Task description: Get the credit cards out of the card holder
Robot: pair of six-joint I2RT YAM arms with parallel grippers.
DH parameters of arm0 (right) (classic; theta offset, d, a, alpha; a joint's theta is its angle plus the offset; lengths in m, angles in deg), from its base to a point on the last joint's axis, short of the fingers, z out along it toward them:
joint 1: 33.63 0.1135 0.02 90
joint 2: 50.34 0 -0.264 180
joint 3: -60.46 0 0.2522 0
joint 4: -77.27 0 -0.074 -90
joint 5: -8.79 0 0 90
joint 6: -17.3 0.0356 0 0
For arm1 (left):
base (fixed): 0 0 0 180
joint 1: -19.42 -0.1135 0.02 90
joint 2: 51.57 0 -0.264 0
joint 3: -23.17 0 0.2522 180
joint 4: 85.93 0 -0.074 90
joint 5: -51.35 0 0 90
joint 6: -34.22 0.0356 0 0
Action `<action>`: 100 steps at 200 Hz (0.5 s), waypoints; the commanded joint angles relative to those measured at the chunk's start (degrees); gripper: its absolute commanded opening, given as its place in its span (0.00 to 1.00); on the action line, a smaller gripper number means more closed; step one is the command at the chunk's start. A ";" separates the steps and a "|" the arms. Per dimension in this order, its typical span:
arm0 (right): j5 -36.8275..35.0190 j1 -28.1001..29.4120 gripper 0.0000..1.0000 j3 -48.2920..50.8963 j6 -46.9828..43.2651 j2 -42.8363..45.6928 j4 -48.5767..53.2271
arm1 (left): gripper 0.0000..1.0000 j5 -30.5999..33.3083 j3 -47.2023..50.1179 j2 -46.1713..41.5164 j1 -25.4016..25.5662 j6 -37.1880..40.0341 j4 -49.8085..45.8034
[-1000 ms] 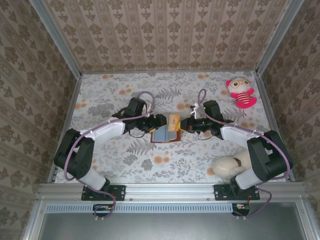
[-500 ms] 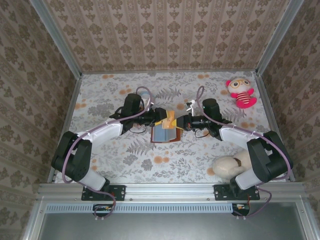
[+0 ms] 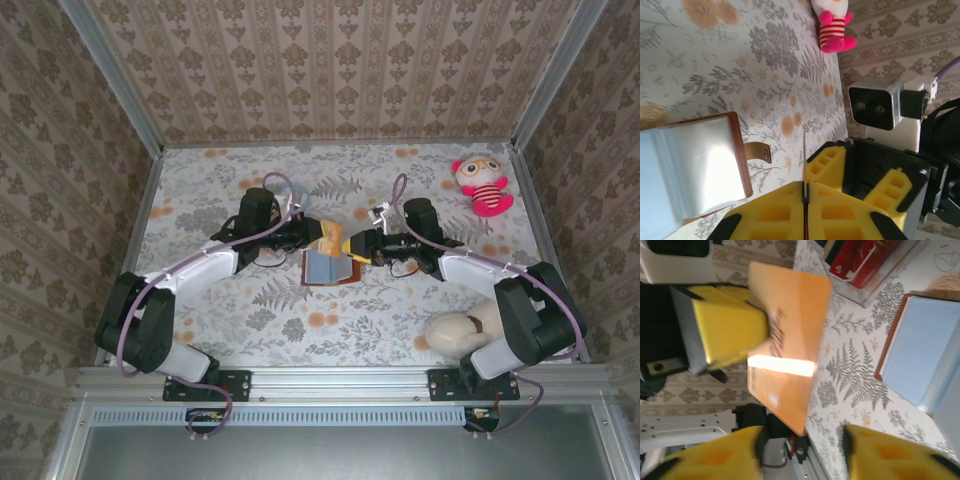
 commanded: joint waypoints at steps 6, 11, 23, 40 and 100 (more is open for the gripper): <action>-5.43 0.17 0.74 -2.18 -5.88 3.78 10.27 | 0.03 7.79 -2.20 -3.31 -1.35 10.91 -12.62; -6.43 0.20 0.78 -2.46 -6.93 4.13 12.12 | 0.03 9.38 -3.03 -3.70 -1.45 13.24 -15.20; -9.34 0.17 0.86 -3.42 -9.16 4.79 16.39 | 0.03 13.06 -4.97 -4.42 -1.67 19.76 -20.55; -12.33 0.10 0.95 -4.24 -11.25 5.46 20.01 | 0.01 20.09 -8.13 -5.05 -2.20 28.65 -27.98; -23.16 -2.14 1.00 -7.41 -18.11 8.05 30.27 | 0.00 37.35 -13.93 -5.51 -7.26 48.87 -36.19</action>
